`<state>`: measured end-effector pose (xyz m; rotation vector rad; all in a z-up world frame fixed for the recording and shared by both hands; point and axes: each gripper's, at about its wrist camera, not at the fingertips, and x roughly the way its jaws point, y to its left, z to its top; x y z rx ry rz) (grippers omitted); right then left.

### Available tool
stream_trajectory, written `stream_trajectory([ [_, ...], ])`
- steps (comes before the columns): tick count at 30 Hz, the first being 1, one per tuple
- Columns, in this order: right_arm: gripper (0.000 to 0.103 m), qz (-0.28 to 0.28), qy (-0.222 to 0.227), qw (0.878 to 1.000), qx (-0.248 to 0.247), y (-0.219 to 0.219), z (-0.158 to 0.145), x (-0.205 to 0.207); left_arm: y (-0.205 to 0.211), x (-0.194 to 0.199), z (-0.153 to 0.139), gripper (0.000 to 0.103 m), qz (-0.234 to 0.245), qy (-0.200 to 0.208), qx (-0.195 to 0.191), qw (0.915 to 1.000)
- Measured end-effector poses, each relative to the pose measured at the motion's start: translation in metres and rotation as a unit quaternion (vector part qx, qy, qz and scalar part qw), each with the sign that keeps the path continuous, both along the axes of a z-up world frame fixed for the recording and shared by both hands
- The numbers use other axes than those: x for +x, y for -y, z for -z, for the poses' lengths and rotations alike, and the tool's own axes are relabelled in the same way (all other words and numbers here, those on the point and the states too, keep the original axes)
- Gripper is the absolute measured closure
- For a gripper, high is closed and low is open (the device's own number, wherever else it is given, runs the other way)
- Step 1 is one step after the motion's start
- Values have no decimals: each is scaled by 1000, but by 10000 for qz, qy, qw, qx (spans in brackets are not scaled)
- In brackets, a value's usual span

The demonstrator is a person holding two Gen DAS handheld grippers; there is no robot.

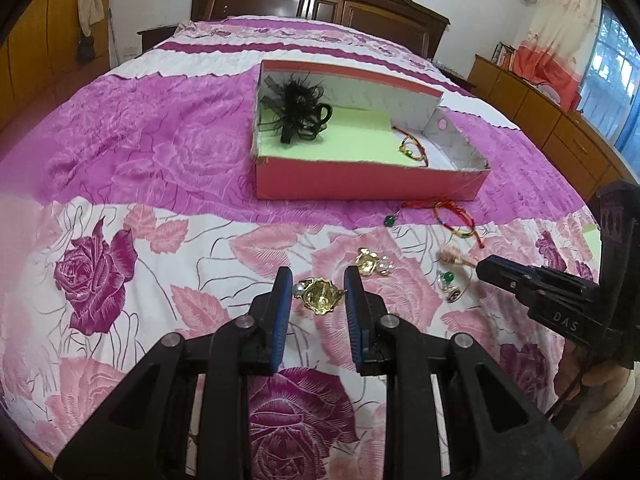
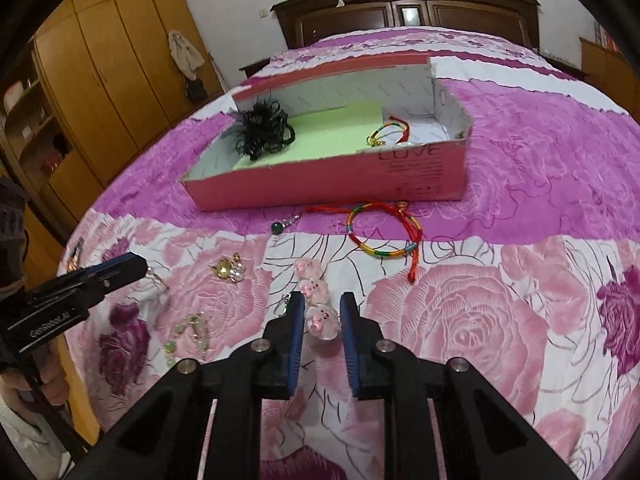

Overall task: Organize jewelry
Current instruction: 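Carry both items into the pink box and open both tools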

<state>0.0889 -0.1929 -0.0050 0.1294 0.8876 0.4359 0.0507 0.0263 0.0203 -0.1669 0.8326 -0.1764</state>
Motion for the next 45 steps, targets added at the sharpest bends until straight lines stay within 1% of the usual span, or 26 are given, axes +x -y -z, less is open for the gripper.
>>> stream_trajectory([
  [3, 83, 79, 42, 9998, 179, 7, -7, -4, 2, 0, -6, 85, 30, 73, 13, 10000],
  [10, 83, 230, 255, 9988, 347, 15, -25, -8, 5, 4, -17, 85, 62, 167, 10, 9998],
  [17, 83, 401, 441, 9970, 487, 21, -41, 0, 4, 18, -32, 85, 57, 356, 86, 9993],
  [26, 83, 586, 628, 9948, 550, 29, -59, 26, 4, 47, -49, 85, 39, 593, 262, 9979],
  [32, 83, 727, 742, 9931, 539, 32, -69, 52, 10, 71, -56, 85, 106, 738, 387, 9965],
  [40, 83, 814, 848, 9924, 351, 27, -70, 93, 24, 103, -52, 85, 302, 838, 530, 9946],
  [45, 83, 864, 917, 9919, 129, 19, -66, 120, 25, 125, -42, 85, 236, 791, 486, 9954],
])
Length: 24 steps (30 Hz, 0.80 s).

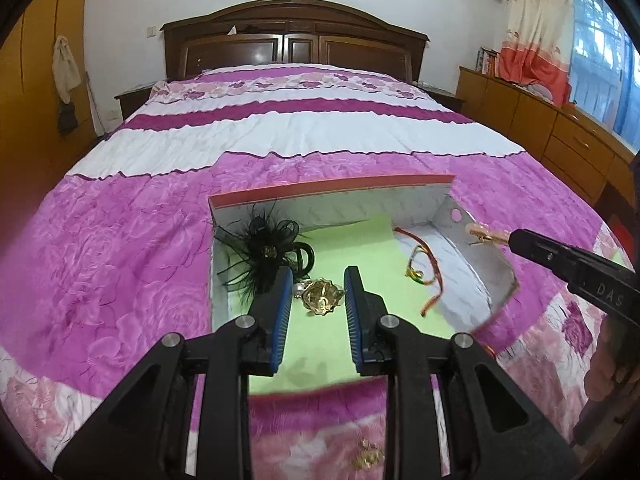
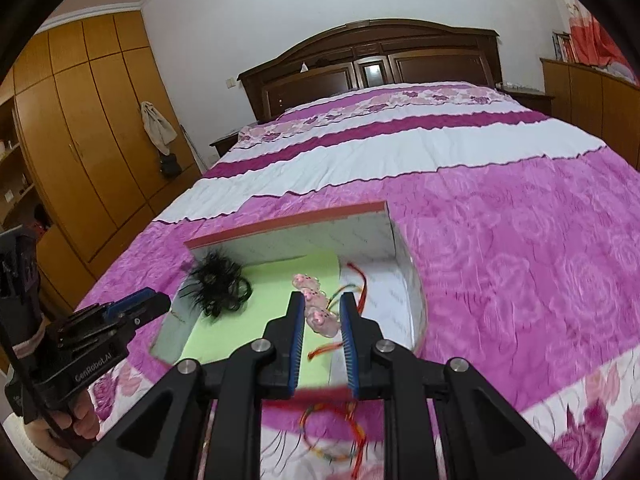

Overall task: Organize jewelry
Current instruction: 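Carry both items into the pink box and open both tools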

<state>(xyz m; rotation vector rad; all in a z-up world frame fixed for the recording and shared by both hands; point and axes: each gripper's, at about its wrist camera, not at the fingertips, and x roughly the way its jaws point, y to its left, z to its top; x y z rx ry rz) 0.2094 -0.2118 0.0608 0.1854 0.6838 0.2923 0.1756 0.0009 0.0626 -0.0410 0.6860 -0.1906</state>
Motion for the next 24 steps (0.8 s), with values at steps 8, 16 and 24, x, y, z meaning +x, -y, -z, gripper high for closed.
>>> stream_trajectory([
  [8, 83, 234, -185, 9991, -317, -11, 26, 42, -4, 32, 27, 85, -155, -193, -48, 9997],
  [16, 83, 347, -425, 9964, -653, -20, 56, 66, -5, 48, 50, 85, -282, -394, 89, 9988],
  [24, 83, 352, -446, 9949, -832, -26, 66, 67, 0, 48, 53, 84, -242, -314, 316, 9987],
])
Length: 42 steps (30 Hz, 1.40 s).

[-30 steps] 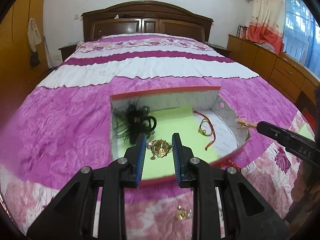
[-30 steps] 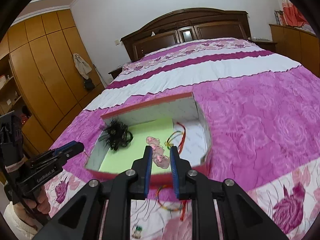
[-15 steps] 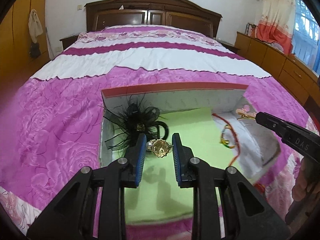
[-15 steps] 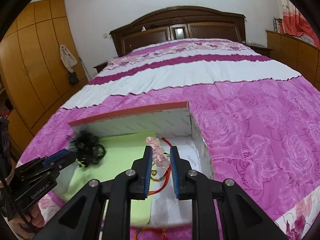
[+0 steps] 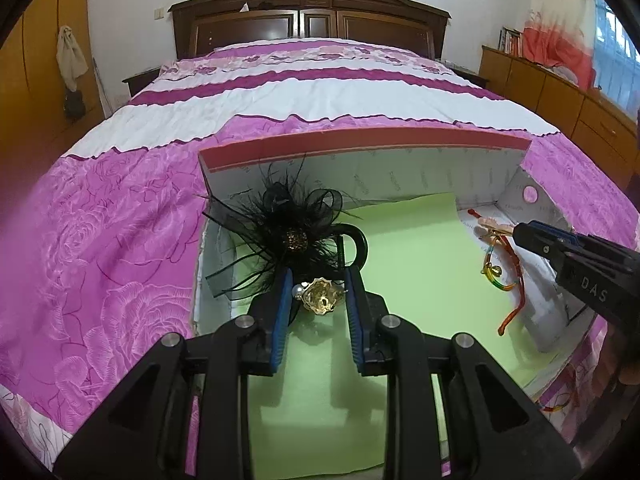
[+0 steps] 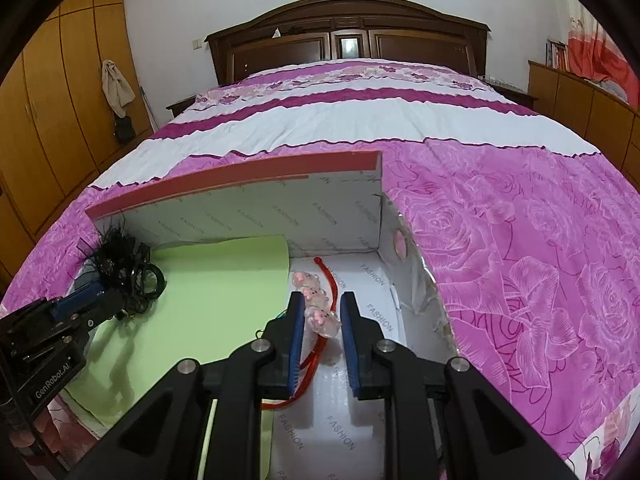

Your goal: Organize jewelry

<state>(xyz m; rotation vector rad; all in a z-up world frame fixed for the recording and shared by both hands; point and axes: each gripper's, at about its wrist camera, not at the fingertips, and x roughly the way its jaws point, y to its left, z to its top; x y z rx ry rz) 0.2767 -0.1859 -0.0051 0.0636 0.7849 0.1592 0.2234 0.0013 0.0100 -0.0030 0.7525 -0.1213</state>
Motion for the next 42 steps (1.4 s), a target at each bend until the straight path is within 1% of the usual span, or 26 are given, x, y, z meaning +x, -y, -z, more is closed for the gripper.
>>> stream_trajectory([
  [4, 81, -39, -21, 9999, 127, 2, -3, -1, 0, 1, -2, 83, -19, -50, -23, 10000],
  [6, 77, -72, 3, 9997, 222, 3, -5, -4, -1, 0, -4, 80, -31, -80, -83, 9999],
  [8, 76, -91, 10, 9995, 294, 5, -7, -6, -3, -1, -8, 75, -39, -103, -211, 9997],
  [11, 75, -109, 55, 9992, 377, 7, -13, -11, -5, -5, -12, 73, -51, -102, -291, 9995],
  [16, 75, -155, 180, 9984, 505, 11, -30, -27, -6, -17, -25, 71, -24, -31, -339, 9994],
  [21, 73, -203, 296, 9973, 639, 14, -48, -47, -4, -30, -37, 71, 55, -55, -326, 9994],
  [28, 73, -218, 432, 9965, 688, 21, -66, -85, -1, -57, -52, 70, 162, -18, -346, 9993],
  [35, 73, -187, 485, 9954, 810, 28, -72, -116, 4, -83, -61, 70, 279, -18, -374, 9989],
  [42, 73, -264, 473, 9955, 782, 31, -70, -142, 9, -105, -57, 69, 391, -52, -405, 9984],
])
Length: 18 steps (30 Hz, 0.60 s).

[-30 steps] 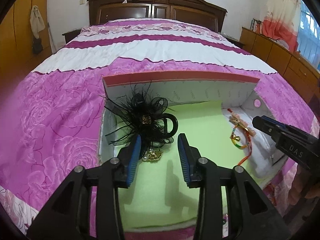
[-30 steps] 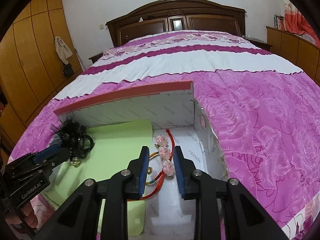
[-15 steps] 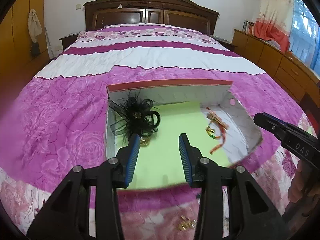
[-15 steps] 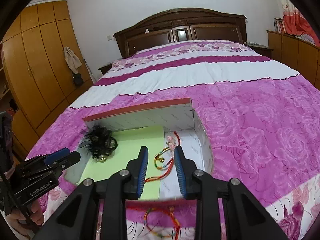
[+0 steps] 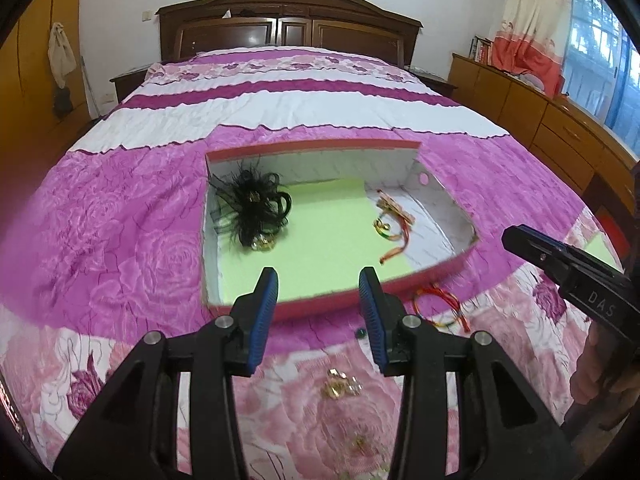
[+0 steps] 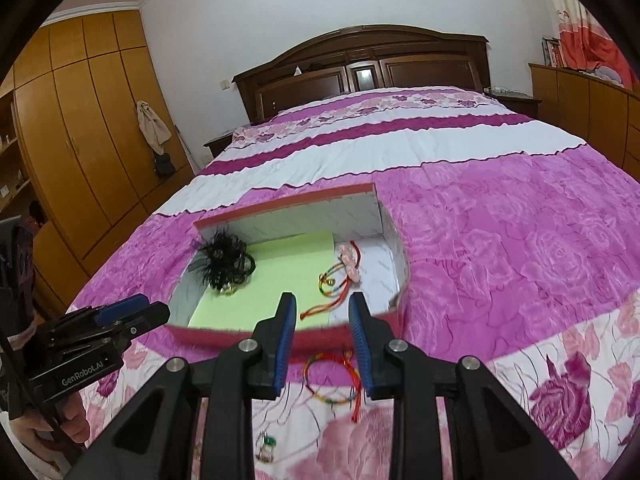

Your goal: Organize jewelry

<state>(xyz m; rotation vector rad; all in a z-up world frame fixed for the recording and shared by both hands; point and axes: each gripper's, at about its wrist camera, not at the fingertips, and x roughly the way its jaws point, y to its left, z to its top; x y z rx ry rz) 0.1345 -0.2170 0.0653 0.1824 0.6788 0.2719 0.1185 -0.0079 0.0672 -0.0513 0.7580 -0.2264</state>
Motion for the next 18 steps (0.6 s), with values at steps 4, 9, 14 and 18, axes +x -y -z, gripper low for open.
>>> stream_trajectory([
  [4, 73, 7, -20, 10000, 0, 3, 3, -12, 1, -7, 7, 69, 63, -112, 35, 9999],
  [9, 73, -22, -126, 9999, 20, 5, 11, -24, 2, -15, 19, 69, 70, -278, 44, 9996],
  [14, 73, -32, -215, 9998, -5, 7, 20, -33, 3, -20, 31, 69, 68, -412, 21, 9991],
  [18, 73, 1, -291, 9996, -16, 9, 29, -35, 5, -23, 43, 69, 73, -575, -5, 9983],
])
